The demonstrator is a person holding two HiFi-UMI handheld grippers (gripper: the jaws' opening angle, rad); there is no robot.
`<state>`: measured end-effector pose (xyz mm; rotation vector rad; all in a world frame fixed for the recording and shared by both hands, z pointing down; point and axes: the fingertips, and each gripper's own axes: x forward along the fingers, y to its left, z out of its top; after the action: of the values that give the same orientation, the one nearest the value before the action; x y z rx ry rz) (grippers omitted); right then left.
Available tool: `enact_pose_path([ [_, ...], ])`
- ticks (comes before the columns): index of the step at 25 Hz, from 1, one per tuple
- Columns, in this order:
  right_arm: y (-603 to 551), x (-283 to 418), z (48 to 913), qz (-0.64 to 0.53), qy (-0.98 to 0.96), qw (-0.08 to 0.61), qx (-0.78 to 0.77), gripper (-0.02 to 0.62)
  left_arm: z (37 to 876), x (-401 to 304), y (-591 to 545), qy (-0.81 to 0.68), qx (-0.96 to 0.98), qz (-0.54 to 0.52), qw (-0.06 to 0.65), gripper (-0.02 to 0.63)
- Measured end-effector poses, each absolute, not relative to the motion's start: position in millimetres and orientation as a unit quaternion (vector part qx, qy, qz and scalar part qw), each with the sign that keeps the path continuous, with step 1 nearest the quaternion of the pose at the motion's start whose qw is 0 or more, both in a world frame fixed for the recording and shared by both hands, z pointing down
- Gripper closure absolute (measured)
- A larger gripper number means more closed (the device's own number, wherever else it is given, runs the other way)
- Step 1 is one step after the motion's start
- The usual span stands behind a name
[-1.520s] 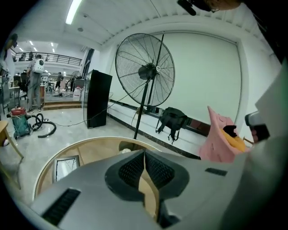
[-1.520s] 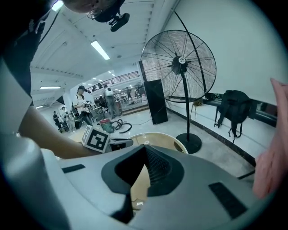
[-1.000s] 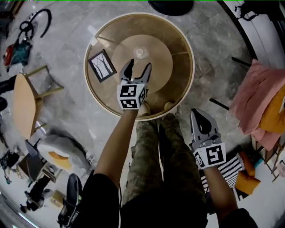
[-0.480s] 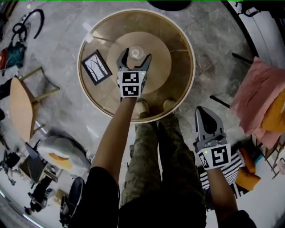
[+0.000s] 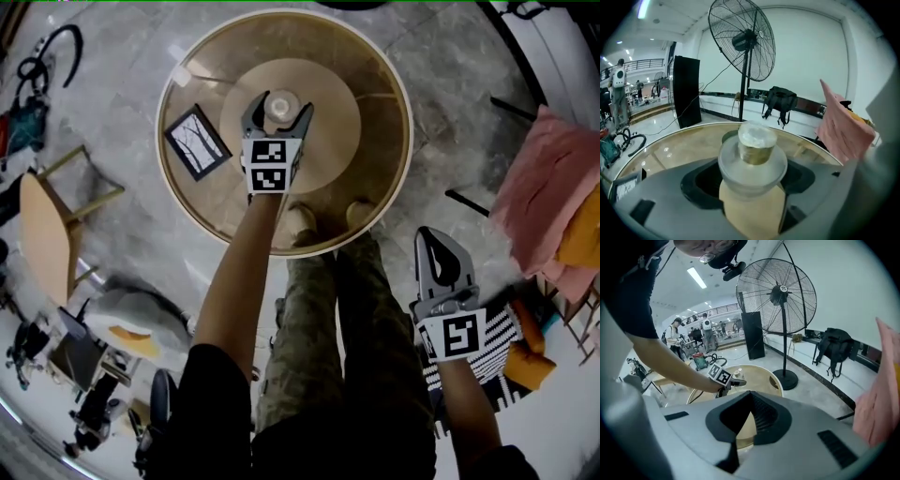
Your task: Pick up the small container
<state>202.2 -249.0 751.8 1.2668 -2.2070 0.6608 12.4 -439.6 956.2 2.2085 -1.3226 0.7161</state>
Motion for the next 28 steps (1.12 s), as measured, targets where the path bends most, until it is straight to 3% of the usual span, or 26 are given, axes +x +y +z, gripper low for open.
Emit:
enact_pose_path([
  [8, -247.2, 198.7, 749.6, 0.240, -0.812, 0.248, 0.471, 0.574, 952.2, 9.0, -435.9, -0.483, 0.800, 0.254, 0.251, 0.255],
  [16, -238.7, 186.3, 747.0, 0.240, -0.814, 0.243, 0.470, 0.574, 930.6, 11.6, -419.5, -0.467, 0.822, 0.245, 0.215, 0.255],
  [28, -241.1, 174.8, 713.0, 0.224, -0.822, 0.220, 0.475, 0.574, 811.2, -13.1, -385.2, -0.508, 0.817, 0.181, 0.207, 0.255],
])
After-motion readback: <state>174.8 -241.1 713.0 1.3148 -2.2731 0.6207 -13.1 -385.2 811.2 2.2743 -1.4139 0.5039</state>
